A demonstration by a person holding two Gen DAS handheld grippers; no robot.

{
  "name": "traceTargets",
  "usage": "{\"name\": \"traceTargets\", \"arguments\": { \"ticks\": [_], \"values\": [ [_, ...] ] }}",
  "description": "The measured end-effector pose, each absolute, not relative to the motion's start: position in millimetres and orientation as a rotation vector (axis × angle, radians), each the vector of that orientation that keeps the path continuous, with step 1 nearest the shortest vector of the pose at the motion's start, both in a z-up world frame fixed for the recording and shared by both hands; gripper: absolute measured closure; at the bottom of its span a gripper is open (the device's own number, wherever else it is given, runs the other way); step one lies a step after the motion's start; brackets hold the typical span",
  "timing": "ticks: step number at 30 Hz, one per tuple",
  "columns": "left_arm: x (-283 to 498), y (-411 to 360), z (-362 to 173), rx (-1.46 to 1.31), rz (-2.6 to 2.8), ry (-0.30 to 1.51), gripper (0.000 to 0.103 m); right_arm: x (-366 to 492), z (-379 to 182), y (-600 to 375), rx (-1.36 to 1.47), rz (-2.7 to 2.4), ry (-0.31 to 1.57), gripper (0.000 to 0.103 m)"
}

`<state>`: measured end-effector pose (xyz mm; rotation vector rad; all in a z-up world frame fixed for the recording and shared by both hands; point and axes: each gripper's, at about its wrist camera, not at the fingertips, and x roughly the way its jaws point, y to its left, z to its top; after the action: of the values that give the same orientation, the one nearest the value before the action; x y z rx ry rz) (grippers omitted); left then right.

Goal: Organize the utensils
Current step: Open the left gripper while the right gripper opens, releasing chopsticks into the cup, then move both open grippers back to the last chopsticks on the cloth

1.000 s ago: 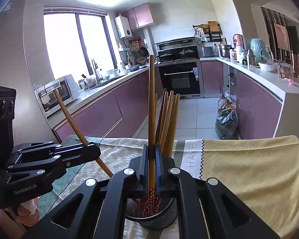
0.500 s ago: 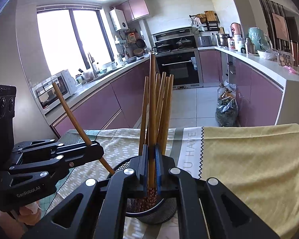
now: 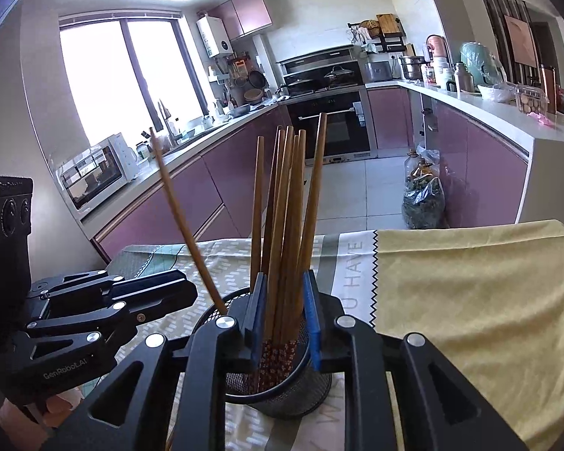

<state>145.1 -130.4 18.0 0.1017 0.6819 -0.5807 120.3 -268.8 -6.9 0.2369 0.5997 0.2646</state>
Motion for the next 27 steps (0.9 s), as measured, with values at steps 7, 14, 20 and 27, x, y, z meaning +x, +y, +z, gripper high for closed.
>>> {"name": "traceTargets", "arguments": {
  "ticks": [7,14,20,27],
  "values": [
    [127,-107,19,0.075,-0.542,0.635,0.061,98,3,-259,0.192,0.290,0.562,0.070],
    [104,-71,14,0.056,-0.467,0.595,0.043,72,-1,-246,0.157,0.346,0.566,0.062],
    [89,-44,-4,0.071,-0.403,0.614,0.038,61,-20,-224,0.129,0.412,0.623,0.052],
    [76,-25,-37,0.061,-0.355,0.685,0.033,52,-40,-196,0.076,0.444,0.690,0.049]
  ]
}}
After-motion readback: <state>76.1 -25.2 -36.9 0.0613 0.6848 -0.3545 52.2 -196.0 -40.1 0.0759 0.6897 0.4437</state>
